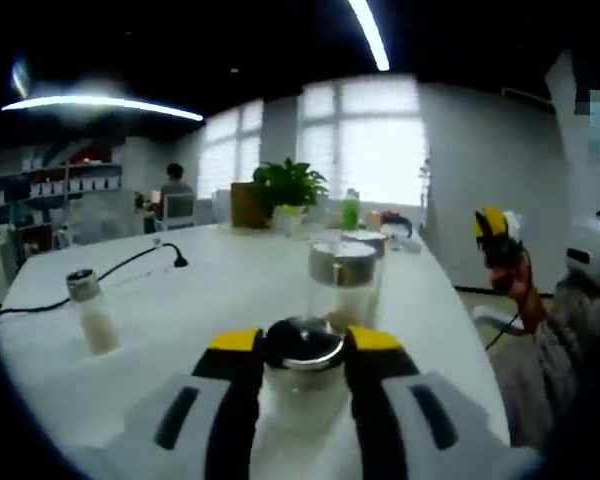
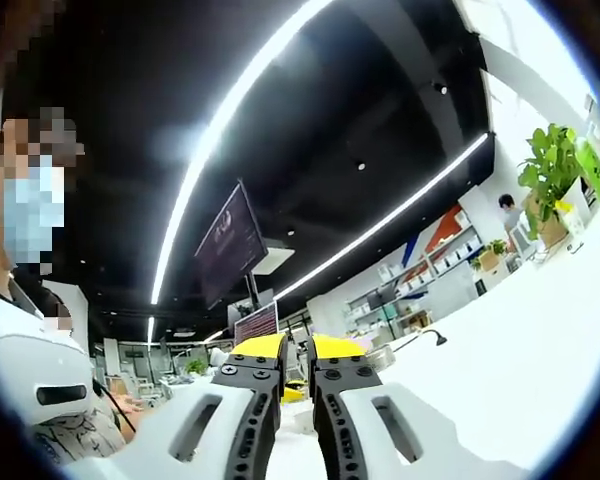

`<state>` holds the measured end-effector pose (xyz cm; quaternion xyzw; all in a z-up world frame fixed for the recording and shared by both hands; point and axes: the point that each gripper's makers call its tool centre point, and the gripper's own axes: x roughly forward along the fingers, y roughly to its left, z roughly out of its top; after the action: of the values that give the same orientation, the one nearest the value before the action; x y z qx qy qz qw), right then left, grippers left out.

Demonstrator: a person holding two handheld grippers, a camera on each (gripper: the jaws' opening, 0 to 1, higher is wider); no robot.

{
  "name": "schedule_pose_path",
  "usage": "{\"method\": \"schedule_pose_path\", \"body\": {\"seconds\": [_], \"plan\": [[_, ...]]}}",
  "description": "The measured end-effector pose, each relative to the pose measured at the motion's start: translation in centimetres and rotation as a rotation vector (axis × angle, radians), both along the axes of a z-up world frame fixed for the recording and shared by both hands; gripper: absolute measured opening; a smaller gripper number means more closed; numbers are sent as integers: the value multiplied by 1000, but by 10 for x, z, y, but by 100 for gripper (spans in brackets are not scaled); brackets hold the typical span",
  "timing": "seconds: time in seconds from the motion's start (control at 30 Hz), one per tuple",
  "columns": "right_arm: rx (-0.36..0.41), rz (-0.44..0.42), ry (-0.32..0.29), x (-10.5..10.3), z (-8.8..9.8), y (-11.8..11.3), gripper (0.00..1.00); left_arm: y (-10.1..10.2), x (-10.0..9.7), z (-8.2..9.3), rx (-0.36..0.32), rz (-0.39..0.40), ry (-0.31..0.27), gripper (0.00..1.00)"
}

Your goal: Rotate the seasoning bottle until the label or dispensing opening points toward the visible target arrow and the bottle remains upright within the marked orientation range

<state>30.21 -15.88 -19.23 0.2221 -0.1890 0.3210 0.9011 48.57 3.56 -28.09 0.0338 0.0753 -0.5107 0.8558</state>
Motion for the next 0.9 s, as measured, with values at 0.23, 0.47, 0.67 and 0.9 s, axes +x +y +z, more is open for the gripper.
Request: {"method": "schedule_pose_path", "body": {"seconds": [0.23, 0.47, 0.67, 0.9], "plan": [[1, 22, -11, -2, 0, -2, 6, 5, 3, 11, -33, 186, -70, 43], [7, 67, -3, 5, 1, 4, 5, 3, 8, 9, 86, 328, -200, 45], [9, 127, -8, 13, 4, 11, 5, 5, 10, 12, 35, 392, -182, 49], [25, 184, -2, 23, 4, 15, 5, 12, 14, 12, 15, 444, -148, 49]]}}
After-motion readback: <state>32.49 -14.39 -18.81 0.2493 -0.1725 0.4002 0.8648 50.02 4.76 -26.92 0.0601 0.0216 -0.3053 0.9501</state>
